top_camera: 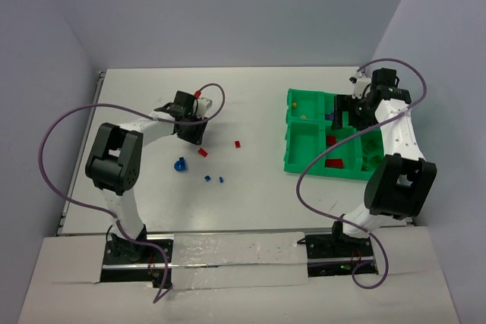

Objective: Sort the legos into containers by color

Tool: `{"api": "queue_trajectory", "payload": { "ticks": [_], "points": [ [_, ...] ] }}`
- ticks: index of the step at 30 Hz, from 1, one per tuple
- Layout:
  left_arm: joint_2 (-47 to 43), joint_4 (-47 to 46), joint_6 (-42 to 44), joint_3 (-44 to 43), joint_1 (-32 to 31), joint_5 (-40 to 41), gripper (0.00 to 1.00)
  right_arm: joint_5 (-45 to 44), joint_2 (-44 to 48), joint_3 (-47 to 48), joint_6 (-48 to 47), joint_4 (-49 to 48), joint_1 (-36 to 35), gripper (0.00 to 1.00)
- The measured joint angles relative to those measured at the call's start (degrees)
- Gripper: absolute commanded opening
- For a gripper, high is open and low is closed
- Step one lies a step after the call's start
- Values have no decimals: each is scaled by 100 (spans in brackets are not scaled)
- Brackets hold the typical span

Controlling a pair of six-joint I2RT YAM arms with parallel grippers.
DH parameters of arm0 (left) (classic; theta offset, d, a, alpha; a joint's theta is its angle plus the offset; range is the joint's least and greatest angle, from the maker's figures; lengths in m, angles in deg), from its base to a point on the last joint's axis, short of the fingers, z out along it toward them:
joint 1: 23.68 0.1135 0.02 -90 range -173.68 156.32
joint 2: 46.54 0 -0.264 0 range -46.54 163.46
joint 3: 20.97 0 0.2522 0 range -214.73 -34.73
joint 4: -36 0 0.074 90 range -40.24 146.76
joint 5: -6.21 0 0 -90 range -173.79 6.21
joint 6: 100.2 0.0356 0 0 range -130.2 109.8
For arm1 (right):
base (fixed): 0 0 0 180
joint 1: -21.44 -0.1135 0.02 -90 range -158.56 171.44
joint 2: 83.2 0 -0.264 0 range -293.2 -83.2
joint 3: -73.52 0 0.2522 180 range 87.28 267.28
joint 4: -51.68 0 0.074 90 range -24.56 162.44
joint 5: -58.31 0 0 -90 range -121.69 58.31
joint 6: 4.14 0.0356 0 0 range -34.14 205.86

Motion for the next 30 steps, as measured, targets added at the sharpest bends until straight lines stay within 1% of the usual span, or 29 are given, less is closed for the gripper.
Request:
{"api": "queue_trajectory", "payload": {
  "ticks": [2, 6, 9, 14, 17, 18, 22, 25, 27, 30],
  "points": [
    [1, 3, -5, 0, -44, 20, 42, 9, 0, 0, 0, 19, 0, 100],
    [1, 23, -41, -2, -92, 73, 34, 39, 0, 2, 2, 30, 0, 100],
    [1, 103, -109, -38, -96, 133, 30, 49, -1, 11, 6, 31, -24, 100],
    [1, 395, -298, -199, -95, 136, 27, 140, -2, 60, 41, 27, -147, 100],
    [-32, 558, -448, -414, -75, -135, 27, 217, -2, 160, 59, 15, -363, 100],
    [-63, 618, -508, -509, -49, -335, 27, 253, -2, 220, 63, 15, -450, 100],
    [-297, 787, -937, -1115, 117, -1599, 24, 479, -22, 527, 48, 5, -944, 100],
    [-621, 659, -1550, -1533, 230, -2703, 25, 895, -39, 776, 46, -147, -1271, 100],
    [-893, 243, -2179, -1520, 268, -3444, 25, 1279, -31, 807, 138, -405, -1428, 100],
    [-1339, -877, -3432, -1008, 286, -4659, 27, 1819, -20, 711, 434, -923, -1646, 99]
  ]
}}
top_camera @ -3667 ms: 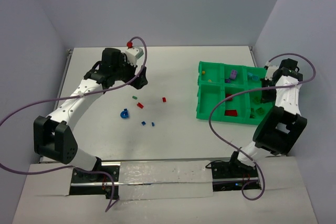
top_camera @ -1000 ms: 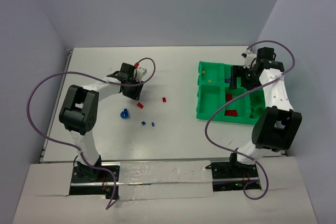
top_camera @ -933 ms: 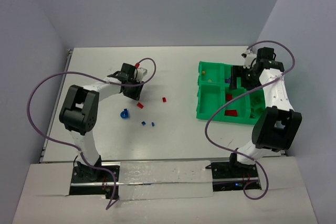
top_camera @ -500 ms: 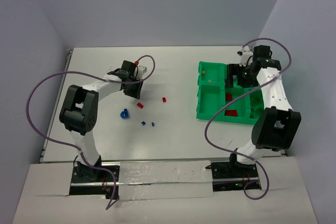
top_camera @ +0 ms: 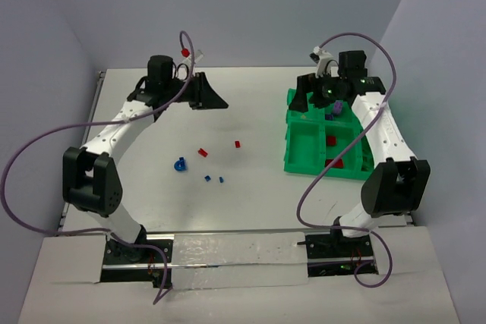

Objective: Sort the legos into containers by color

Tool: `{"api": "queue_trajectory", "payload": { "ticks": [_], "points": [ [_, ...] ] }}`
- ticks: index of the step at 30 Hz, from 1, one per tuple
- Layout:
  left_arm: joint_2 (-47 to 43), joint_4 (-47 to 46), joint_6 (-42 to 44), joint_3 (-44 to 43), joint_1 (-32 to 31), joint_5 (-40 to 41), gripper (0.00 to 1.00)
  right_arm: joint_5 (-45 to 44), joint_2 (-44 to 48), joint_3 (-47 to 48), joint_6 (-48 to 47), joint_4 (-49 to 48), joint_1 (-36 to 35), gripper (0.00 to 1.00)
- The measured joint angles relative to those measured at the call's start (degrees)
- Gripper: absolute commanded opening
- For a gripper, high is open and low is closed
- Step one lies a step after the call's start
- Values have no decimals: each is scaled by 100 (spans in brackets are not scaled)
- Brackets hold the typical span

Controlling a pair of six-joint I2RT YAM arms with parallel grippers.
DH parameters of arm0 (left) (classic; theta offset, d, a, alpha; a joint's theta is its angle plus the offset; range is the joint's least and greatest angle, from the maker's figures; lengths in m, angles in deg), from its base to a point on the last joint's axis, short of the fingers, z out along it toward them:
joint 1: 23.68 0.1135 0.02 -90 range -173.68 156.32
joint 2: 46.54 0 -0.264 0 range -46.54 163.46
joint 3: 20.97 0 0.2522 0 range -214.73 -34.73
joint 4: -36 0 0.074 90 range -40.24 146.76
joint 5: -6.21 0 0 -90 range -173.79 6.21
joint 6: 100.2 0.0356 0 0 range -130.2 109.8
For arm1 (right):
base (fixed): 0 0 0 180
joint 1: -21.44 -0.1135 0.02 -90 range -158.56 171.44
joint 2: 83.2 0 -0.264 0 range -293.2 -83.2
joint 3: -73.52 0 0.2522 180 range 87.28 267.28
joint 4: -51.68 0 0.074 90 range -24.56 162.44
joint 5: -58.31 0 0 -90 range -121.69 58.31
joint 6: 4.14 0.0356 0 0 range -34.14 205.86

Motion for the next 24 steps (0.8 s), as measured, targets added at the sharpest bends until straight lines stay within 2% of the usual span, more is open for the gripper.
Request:
{"api": "queue_trajectory", "payload": {
  "ticks": [5, 9, 15, 24],
  "points": [
    [-207, -3489, -3281, 1618, -10, -1215, 27, 551, 194, -394, 392, -992, -628, 97],
    [-40, -4956, -4920, 2076, 8, -1532, 28, 833, 354, -529, 528, -1648, -1380, 91],
    [-53, -6330, -6141, 2306, 45, -1609, 24, 1091, 446, -576, 796, -2342, -2032, 80],
    [-60, -6710, -6671, 2603, 132, -1608, 18, 1255, 444, -584, 836, -2585, -2487, 60]
  ]
}}
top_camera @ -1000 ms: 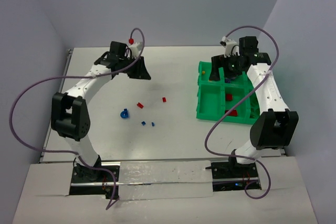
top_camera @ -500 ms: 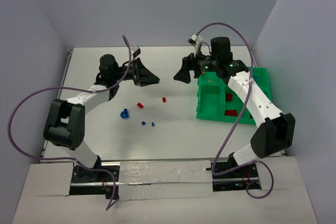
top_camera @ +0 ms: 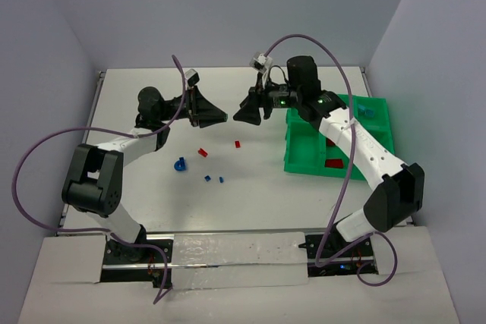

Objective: Sort the legos into containers by color

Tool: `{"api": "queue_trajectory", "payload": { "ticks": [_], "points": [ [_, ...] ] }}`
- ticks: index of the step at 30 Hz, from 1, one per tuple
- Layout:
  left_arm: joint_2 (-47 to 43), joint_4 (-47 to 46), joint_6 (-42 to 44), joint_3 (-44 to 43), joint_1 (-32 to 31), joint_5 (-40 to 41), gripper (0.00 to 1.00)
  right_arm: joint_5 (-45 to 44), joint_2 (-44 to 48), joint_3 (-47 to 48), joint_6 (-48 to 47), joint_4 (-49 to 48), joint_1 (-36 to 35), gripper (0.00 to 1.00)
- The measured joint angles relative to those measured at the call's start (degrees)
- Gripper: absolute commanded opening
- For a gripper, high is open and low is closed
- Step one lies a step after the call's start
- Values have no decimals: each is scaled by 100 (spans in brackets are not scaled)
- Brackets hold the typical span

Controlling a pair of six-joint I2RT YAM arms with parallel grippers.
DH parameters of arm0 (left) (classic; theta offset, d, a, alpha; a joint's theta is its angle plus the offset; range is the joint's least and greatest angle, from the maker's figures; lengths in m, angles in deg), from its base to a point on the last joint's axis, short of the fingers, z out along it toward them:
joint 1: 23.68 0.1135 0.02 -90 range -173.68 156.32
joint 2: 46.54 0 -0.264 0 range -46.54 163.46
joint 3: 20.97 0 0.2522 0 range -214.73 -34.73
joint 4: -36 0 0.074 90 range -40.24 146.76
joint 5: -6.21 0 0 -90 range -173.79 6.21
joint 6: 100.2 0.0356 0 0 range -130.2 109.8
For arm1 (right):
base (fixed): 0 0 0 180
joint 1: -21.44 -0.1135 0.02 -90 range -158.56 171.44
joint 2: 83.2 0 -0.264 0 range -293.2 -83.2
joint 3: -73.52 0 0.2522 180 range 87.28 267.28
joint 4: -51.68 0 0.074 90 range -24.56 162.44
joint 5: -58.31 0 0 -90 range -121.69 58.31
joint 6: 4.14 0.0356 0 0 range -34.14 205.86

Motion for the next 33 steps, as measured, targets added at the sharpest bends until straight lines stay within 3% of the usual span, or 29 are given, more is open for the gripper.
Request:
{"api": "queue_trajectory", "payload": {
  "ticks": [15, 33],
  "points": [
    [-1, 20, 27, 0, 2, 0, 15, -21, -178, 5, -609, 124, -440, 58],
    [-1, 121, 86, 11, -4, 13, 15, -263, -341, 136, -800, 194, -615, 46]
  ]
}}
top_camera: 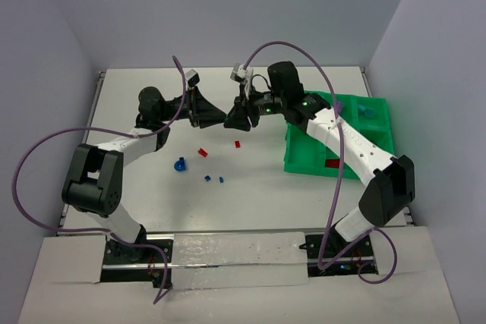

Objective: Sort the legos into containers by color

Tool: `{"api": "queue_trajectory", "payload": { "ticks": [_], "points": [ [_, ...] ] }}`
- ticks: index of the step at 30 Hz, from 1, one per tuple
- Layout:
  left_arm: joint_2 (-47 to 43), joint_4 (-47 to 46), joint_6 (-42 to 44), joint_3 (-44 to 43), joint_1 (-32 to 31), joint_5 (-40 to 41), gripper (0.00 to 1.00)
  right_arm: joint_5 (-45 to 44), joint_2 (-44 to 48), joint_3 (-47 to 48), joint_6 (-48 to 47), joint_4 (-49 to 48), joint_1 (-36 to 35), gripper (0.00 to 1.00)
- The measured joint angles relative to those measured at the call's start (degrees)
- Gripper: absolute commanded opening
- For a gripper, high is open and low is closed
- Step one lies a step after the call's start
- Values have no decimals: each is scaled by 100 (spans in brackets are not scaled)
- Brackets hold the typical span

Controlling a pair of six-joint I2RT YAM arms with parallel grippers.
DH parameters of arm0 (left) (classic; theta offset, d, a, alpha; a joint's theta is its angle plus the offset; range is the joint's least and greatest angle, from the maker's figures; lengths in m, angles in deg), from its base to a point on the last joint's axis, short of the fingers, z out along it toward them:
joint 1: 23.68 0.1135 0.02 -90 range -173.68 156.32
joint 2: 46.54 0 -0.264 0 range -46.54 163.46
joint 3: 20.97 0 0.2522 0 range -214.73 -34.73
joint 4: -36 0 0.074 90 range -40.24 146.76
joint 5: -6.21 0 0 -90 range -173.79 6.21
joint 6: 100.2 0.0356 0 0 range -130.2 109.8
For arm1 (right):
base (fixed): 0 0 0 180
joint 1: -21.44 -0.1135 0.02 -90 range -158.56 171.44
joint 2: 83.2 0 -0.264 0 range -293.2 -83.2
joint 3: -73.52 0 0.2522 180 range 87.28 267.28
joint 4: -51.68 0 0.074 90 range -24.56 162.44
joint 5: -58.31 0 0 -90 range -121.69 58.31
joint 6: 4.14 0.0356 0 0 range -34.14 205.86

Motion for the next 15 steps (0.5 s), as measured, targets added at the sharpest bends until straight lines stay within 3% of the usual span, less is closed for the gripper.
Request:
{"api": "queue_trajectory", "payload": {
  "ticks": [7, 9, 10, 15],
  "points": [
    [0, 56, 24, 26, -5, 9, 15, -96, -53, 53, -12, 5, -61, 39],
    [0, 83, 37, 45, -5, 7, 15, -123, -55, 66, -17, 14, -63, 30],
    [0, 88, 46, 55, -5, 7, 15, -129, -59, 74, -26, 18, -63, 30],
    [0, 266, 59, 61, -5, 32, 20, -234, -65, 91, -105, 58, -67, 1]
  ]
}}
